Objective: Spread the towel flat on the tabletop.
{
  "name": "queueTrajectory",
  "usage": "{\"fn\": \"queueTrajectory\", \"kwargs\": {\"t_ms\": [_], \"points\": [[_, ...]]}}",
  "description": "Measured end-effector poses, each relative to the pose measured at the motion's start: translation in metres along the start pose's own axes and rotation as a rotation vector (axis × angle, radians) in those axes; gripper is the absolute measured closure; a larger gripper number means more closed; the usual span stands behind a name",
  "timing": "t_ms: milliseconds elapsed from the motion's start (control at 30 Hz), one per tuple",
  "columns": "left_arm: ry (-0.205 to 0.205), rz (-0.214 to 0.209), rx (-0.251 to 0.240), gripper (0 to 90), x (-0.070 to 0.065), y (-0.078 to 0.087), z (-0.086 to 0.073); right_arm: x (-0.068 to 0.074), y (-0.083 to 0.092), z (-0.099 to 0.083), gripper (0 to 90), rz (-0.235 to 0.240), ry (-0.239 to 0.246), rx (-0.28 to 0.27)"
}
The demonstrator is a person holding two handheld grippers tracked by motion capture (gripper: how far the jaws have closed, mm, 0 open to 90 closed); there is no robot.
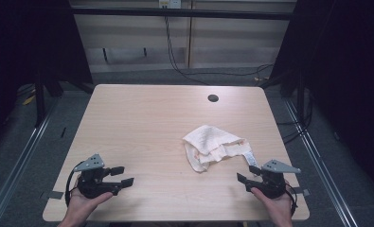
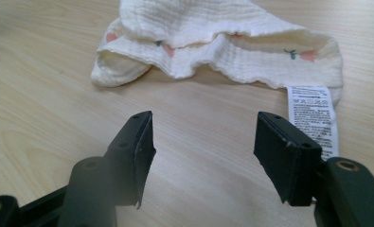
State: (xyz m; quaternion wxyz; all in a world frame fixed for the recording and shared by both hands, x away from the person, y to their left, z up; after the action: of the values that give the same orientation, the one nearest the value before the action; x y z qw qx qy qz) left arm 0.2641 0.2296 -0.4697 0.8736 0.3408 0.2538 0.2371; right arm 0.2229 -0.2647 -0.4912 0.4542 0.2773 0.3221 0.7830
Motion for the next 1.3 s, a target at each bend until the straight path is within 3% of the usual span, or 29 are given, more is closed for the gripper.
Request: {"fn": "queueTrajectory", "kwargs": {"t_ms": [367,567,667,1033,1067,1133,1200,1300], "points": [[0.033,0.011,-0.001,32.0,0.003,-0.001,0.001,0.001,0.001,0.003,38.9,0.035,0.002,-0.005],[0.010,-0.001,-0.009,29.3,0.001,0.001,0.001,0.004,0.007,0.010,39.0,0.054,0.026,-0.005],[0.002,-0.001,-0.018,29.5,0.000,0.002,0.001,0.006,0.012,0.017,39.3,0.088,0.038,-0.016],[-0.012,0.001,0.006,30.5,0.000,-0.003,0.003,0.003,0.011,0.044,38.7,0.128,0.075,-0.004],[-0.010,0.007,0.007,30.6,0.000,-0.003,0.003,0.003,0.010,0.053,33.9,0.123,0.074,-0.029],[-0.008,0.005,0.003,30.6,0.000,-0.003,0.002,0.003,0.006,0.058,33.7,0.148,0.089,-0.007],[-0.010,0.006,0.004,30.8,0.000,-0.003,0.002,0.002,0.002,0.064,31.1,0.144,0.103,0.024],[-0.008,0.008,0.004,30.8,0.000,-0.003,0.002,0.000,-0.002,0.074,31.2,0.152,0.109,0.020]]}}
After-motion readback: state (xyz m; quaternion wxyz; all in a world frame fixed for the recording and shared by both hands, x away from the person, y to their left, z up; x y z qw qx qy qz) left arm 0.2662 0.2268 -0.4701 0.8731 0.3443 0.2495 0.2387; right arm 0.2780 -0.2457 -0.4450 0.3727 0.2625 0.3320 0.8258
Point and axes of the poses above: each handheld gripper's, and its own axes: y roughly backward along the jaws, z roughly out of its top, x roughly to its left, the point moved 2 cm from there along -y, roughly forward along the jaws, and after that the axes turned 14 degrees about x, right-handed, at the moved point
